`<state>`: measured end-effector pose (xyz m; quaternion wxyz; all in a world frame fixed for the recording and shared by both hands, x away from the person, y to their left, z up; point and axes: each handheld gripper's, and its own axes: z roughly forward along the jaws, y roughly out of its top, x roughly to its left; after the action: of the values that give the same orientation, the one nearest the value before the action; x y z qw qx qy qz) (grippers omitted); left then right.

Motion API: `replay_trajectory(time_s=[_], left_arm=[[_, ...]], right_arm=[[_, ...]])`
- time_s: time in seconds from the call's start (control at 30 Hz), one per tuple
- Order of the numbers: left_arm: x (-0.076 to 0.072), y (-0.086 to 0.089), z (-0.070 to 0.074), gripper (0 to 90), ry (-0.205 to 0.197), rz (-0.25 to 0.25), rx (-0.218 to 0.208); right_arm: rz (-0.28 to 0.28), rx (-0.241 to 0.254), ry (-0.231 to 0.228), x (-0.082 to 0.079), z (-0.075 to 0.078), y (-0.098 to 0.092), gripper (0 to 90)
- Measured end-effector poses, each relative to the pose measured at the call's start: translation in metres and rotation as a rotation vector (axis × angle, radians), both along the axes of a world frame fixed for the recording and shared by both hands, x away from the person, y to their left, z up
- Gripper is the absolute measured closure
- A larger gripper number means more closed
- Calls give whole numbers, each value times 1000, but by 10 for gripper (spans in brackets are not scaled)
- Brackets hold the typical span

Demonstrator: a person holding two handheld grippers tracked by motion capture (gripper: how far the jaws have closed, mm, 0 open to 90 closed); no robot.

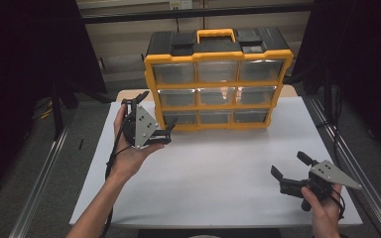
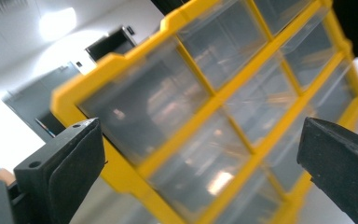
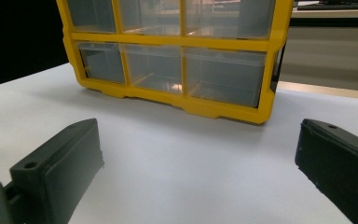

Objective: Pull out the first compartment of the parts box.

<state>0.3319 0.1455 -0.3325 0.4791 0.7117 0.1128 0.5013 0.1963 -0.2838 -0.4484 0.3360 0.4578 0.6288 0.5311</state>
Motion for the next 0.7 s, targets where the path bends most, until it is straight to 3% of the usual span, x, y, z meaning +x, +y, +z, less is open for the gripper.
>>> replay_trajectory(time_s=[0.1, 0.17, 0.3, 0.4, 0.5, 0.67, 0.7], left_arm=[[4, 0, 6, 22, -47, 18, 37], [7, 0, 9, 25, -100, 41, 92], [13, -2, 10, 36, -160, 68, 190], [17, -3, 10, 43, -179, 89, 242], [20, -4, 11, 46, -224, 105, 329], [27, -9, 9, 59, -264, 122, 410], [28, -10, 11, 64, -288, 128, 427]], right_arm=[[1, -1, -2, 0, 0, 0, 2], [2, 7, -7, 0, 0, 0, 2], [11, 13, -29, -1, 2, 0, 0], [28, 13, -44, -3, 2, -1, 0], [30, 9, -41, -4, 3, -1, 0], [36, -2, -46, -5, 2, 0, 0], [35, 4, -46, -5, 2, 0, 0]])
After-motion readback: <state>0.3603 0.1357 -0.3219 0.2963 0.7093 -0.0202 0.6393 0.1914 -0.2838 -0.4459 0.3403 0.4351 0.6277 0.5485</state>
